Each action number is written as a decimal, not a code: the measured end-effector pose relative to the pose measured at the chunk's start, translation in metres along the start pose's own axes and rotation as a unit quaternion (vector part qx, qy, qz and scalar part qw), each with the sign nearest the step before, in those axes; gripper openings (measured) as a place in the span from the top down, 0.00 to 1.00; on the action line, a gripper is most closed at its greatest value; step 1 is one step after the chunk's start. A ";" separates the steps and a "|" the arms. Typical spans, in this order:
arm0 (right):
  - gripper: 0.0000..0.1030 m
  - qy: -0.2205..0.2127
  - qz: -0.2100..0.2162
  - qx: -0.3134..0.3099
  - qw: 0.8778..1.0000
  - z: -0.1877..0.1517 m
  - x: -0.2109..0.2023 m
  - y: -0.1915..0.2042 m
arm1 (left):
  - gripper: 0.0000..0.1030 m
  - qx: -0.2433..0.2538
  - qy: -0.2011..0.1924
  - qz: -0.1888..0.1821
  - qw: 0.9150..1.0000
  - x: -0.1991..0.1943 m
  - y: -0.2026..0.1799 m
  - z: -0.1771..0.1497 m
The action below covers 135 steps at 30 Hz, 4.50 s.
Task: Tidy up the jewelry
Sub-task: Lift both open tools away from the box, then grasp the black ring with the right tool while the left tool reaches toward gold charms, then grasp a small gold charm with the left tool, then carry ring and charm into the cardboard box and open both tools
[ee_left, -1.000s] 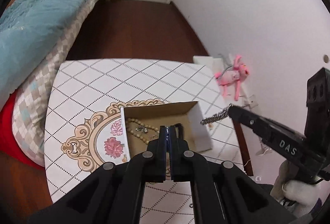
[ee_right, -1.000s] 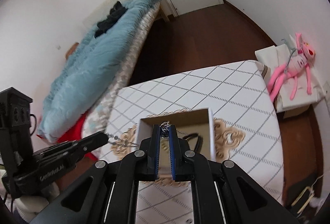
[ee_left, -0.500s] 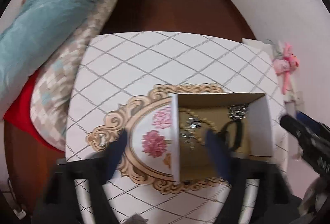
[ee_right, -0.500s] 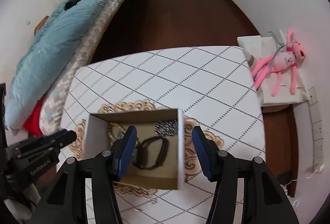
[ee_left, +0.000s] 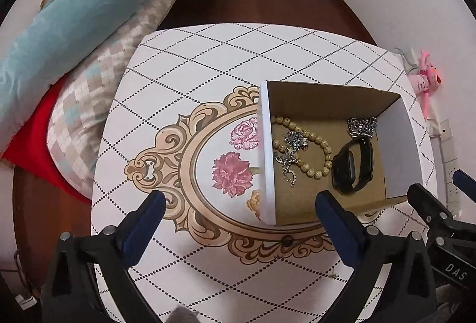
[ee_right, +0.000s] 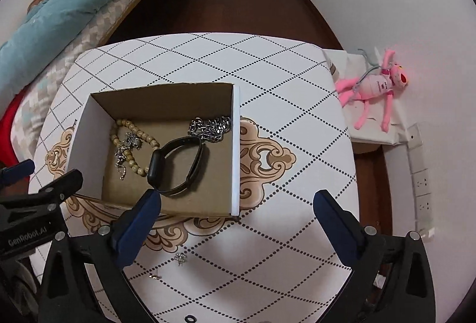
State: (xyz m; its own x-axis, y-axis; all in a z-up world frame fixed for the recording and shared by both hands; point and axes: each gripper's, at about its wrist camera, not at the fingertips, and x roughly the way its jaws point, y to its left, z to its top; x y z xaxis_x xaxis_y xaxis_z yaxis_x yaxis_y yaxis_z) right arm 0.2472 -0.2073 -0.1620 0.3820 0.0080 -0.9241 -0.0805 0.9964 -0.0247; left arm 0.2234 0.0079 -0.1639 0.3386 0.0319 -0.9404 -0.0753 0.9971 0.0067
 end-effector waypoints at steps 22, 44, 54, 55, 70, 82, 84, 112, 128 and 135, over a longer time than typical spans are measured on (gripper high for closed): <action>0.00 -0.105 -0.009 0.038 0.994 -0.040 -0.120 -0.022 | 0.00 0.022 -0.124 -0.005 0.992 -0.136 -0.012 -0.043; 0.00 -0.101 0.045 0.050 0.993 -0.101 -0.157 -0.017 | 0.00 -0.005 -0.127 0.072 0.989 -0.134 0.007 -0.094; 0.43 -0.008 0.111 0.057 0.992 -0.166 -0.036 0.003 | 0.00 0.001 -0.024 0.075 0.997 -0.036 0.025 -0.141; 0.44 -0.004 0.112 0.058 0.992 -0.172 -0.027 0.006 | 0.00 0.004 -0.017 0.074 0.997 -0.028 0.025 -0.146; 0.87 -0.048 0.060 0.000 0.997 -0.195 -0.002 0.034 | 0.00 0.020 0.002 0.058 0.998 0.005 0.018 -0.165; 0.88 -0.075 0.075 0.099 0.989 -0.159 -0.005 -0.045 | 0.18 0.047 -0.023 -0.032 0.998 0.007 -0.060 -0.141; 0.88 -0.076 0.073 0.108 0.989 -0.156 -0.001 -0.052 | 0.21 0.055 -0.027 -0.029 0.998 0.009 -0.072 -0.139; 0.87 -0.087 0.090 0.145 0.981 -0.151 0.001 -0.071 | 0.94 0.068 -0.047 -0.043 0.996 0.016 -0.091 -0.127; 0.87 -0.097 0.203 0.072 0.972 -0.024 -0.032 -0.029 | 0.94 0.036 -0.037 -0.105 0.993 -0.032 -0.053 -0.005; 0.87 -0.033 0.197 0.026 0.979 0.040 0.009 -0.006 | 0.93 0.025 0.006 -0.085 0.996 -0.001 -0.039 0.039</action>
State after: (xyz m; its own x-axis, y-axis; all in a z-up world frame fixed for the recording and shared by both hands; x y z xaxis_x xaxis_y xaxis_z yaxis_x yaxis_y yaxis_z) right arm 0.2876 -0.2096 -0.1552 0.3900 0.3967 -0.8310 -0.1870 0.9178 0.3503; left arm 0.2629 -0.0287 -0.1498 0.3309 -0.1381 -0.9335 0.0287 0.9903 -0.1363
